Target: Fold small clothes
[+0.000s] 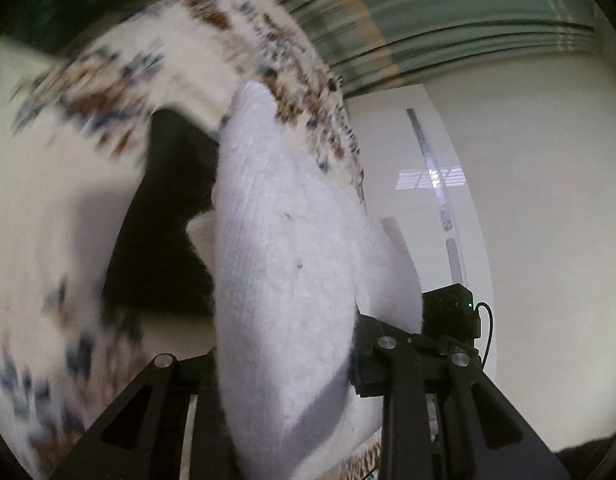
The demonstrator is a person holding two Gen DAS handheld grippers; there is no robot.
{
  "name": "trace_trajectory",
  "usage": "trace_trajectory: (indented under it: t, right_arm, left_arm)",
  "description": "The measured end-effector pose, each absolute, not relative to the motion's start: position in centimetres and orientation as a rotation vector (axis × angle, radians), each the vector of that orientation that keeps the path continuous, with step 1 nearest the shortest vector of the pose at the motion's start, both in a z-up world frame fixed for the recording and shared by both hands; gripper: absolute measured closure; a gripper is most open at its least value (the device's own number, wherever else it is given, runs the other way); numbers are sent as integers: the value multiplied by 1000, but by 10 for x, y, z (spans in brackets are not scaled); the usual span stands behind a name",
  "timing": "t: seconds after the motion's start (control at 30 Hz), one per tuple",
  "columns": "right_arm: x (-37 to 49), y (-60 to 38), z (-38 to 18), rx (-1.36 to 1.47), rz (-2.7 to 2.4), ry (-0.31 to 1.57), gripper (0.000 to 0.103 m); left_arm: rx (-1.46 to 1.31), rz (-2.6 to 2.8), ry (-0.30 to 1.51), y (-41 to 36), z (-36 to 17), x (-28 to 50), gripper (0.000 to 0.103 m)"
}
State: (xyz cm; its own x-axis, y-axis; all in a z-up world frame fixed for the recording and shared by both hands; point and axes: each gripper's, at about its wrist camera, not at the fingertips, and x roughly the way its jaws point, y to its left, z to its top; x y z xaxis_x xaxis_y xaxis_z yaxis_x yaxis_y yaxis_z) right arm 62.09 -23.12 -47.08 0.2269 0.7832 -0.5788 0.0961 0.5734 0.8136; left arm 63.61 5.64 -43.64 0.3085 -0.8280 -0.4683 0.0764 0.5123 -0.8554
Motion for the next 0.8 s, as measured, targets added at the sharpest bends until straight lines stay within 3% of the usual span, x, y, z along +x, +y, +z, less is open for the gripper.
trace_trajectory:
  t: [0.2,0.4,0.5,0.53,0.6,0.63,0.67,0.73,0.8]
  right_arm:
    - [725,-235,-516,845,503,1277,55]
    - [768,-225,-582,790,439,1387,55]
    - [778,-220,-577,742,420,1400,43]
    - [775,-216,-572,667,387,1410,32]
    - [772,-195,-549,477,280,1411,24]
    - [768,-189,-537,396,226,1392,17]
    - [761,-182,-522,310,175,1361,5]
    - [748,-173,-501,167,69,1315,0]
    - [731,-171,-485,69,-38,1269,0]
  left_arm:
    - [-745,-646,1167,39,-501,716,78]
    - [-673,-601,1280,22,-555,729,74]
    - [-608,-534,1278,20,-539,722,69]
    - [-555,-487,1270,18,-530,716,64]
    - [-432,-407,1231,14,-514,702,57]
    - [-372,-367,1185,16,-504,692,48]
    - [-305,-311,1141,13,-494,685,27]
    - [-227,-225,1088,9,-474,664,0]
    - [-180,-169,1083,5,-461,648,0]
